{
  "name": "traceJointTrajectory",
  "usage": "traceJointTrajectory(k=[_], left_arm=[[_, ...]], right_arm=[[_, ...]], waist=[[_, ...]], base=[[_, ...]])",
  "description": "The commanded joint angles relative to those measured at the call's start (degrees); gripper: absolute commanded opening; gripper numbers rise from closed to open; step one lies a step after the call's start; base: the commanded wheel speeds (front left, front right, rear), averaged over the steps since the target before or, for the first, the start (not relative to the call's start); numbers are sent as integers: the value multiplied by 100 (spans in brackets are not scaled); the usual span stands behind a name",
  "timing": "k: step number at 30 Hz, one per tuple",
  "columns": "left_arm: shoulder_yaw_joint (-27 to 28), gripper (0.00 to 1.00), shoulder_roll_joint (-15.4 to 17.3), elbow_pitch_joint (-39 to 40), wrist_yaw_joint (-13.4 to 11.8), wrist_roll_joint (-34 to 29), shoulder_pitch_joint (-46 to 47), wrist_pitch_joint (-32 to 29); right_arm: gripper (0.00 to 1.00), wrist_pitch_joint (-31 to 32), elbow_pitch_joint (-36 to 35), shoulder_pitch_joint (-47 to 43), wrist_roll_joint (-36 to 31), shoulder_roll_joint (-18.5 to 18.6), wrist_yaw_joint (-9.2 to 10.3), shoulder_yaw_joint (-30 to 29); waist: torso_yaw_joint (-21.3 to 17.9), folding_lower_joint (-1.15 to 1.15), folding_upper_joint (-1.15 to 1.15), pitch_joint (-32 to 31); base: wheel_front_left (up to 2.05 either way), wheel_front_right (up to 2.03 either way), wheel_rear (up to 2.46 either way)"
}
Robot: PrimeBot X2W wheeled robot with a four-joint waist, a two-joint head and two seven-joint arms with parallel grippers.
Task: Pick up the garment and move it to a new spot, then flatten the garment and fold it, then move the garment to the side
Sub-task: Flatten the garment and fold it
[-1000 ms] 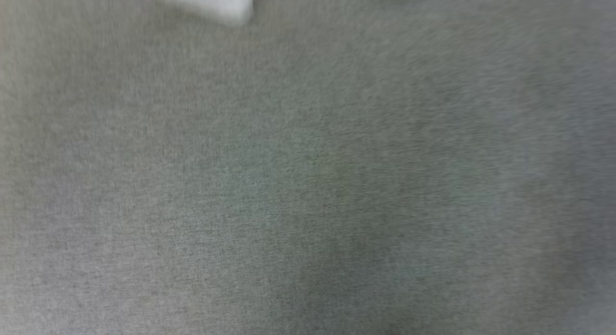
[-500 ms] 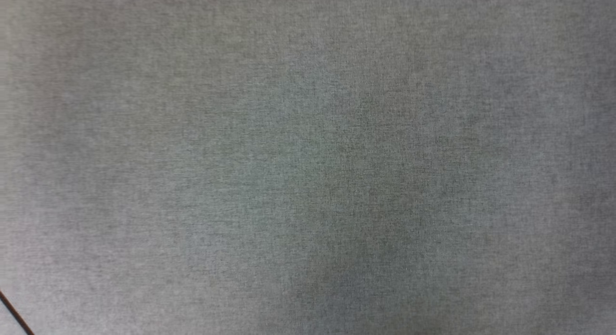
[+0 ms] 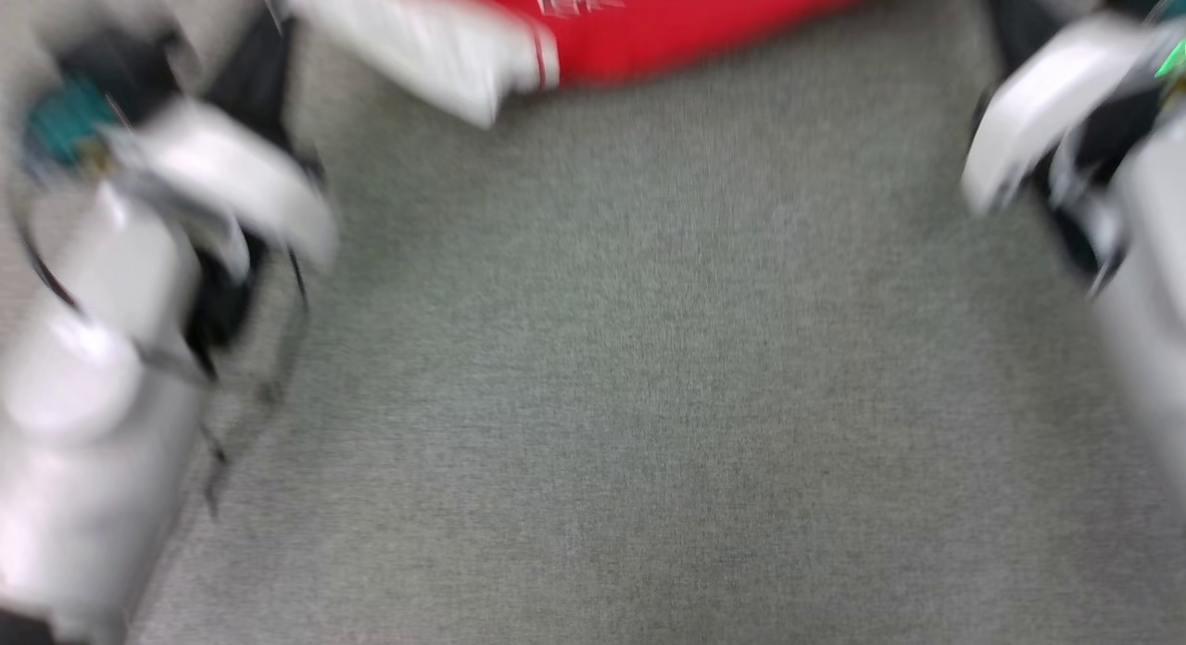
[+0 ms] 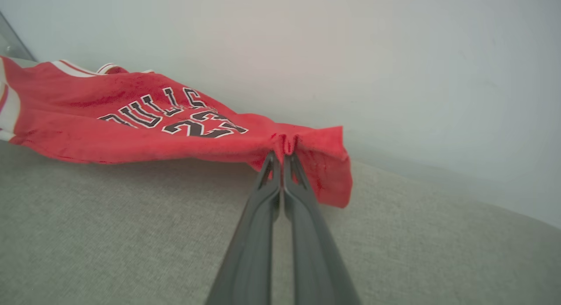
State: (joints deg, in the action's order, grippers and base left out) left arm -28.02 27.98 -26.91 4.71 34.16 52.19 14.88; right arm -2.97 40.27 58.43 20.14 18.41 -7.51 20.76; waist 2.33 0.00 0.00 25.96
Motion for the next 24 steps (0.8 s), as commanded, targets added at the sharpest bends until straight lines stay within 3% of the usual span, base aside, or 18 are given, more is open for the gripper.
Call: traceJointTrajectory(k=[1, 9, 20, 24], left_arm=[[-22, 0, -6, 98, -51, 74, -380, 32], [-215, 0, 263, 634, -345, 392, -2643, -130], [-428, 0, 1014, 1931, -755, 1030, -4966, -1126], [-446, 0, 1259, 2513, -933, 1318, -5638, -1416]], right_arm=[[0, 21, -11, -317, 92, 63, 4, 230], [0, 157, -184, -1796, 1031, 437, 4, 931], [0, 583, -730, -3513, 2125, 908, 5, 1095], [0, 860, -1077, -4169, 2220, 1194, 5, 1176]], waist=[[83, 0, 0, -460], [157, 0, 0, -1436], [169, 0, 0, -2311], [105, 0, 0, -2580]], base=[[0, 0, 0], [0, 0, 0], [0, 0, 0], [0, 0, 0]])
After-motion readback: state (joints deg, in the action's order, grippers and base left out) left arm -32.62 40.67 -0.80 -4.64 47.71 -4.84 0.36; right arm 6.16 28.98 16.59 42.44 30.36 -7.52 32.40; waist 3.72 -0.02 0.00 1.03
